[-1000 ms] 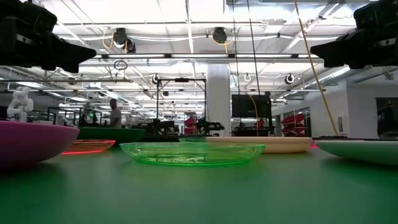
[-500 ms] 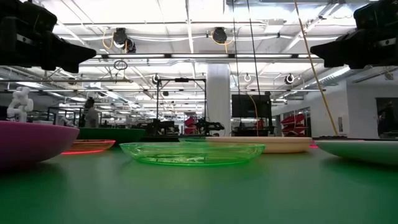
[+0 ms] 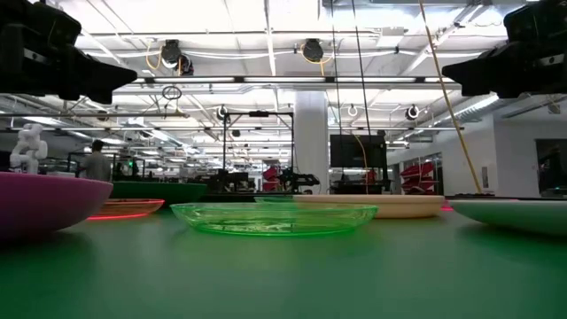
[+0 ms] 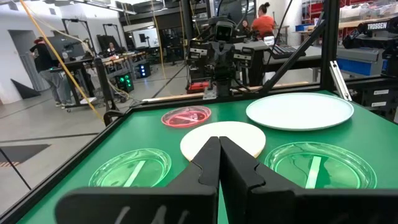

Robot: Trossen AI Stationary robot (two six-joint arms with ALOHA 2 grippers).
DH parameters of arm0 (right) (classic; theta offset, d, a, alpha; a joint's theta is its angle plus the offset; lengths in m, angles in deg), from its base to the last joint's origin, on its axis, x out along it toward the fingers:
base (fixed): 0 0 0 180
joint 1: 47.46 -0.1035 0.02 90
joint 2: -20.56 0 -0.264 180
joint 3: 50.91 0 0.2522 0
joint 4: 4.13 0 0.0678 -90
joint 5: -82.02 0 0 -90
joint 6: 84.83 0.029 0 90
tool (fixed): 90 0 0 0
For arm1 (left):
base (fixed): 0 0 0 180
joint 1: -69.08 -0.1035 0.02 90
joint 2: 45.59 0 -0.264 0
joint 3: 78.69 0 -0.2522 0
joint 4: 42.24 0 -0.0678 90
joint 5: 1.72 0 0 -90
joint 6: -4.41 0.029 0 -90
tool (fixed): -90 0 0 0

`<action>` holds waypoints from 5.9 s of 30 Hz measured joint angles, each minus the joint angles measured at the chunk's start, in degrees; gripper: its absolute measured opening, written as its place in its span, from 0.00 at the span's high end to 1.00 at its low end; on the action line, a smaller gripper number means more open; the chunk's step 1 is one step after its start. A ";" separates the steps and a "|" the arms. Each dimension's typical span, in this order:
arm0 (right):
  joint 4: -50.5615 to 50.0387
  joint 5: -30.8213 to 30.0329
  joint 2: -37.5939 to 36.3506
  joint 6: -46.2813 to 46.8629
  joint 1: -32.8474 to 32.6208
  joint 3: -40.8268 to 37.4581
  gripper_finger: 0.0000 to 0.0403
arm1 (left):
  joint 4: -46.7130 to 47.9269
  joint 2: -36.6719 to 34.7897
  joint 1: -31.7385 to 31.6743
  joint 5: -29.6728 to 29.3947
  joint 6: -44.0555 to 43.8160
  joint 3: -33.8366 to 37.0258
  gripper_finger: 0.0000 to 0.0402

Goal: Stack plastic plates
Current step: Stack the dark green plate on top of the blue plate

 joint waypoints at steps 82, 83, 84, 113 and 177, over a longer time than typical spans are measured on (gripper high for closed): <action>-8.75 -7.52 44.55 15.08 0.00 29.27 0.99 | 17.34 18.59 0.00 -15.31 -5.21 -28.68 0.98; -8.74 -7.52 44.59 15.08 0.00 29.24 0.99 | 17.82 20.78 0.00 -16.41 -4.78 -30.09 0.97; -8.72 -7.52 44.61 15.08 0.00 29.24 0.99 | 18.47 23.20 0.00 -17.46 -4.41 -31.58 0.96; -9.32 -7.34 44.59 14.62 -0.02 29.22 0.99 | 43.51 62.85 -9.13 -8.42 -17.32 -47.63 0.88; -10.12 -7.41 44.59 15.52 -0.02 29.22 0.99 | 33.33 92.45 -5.43 -21.08 -27.48 -47.63 0.97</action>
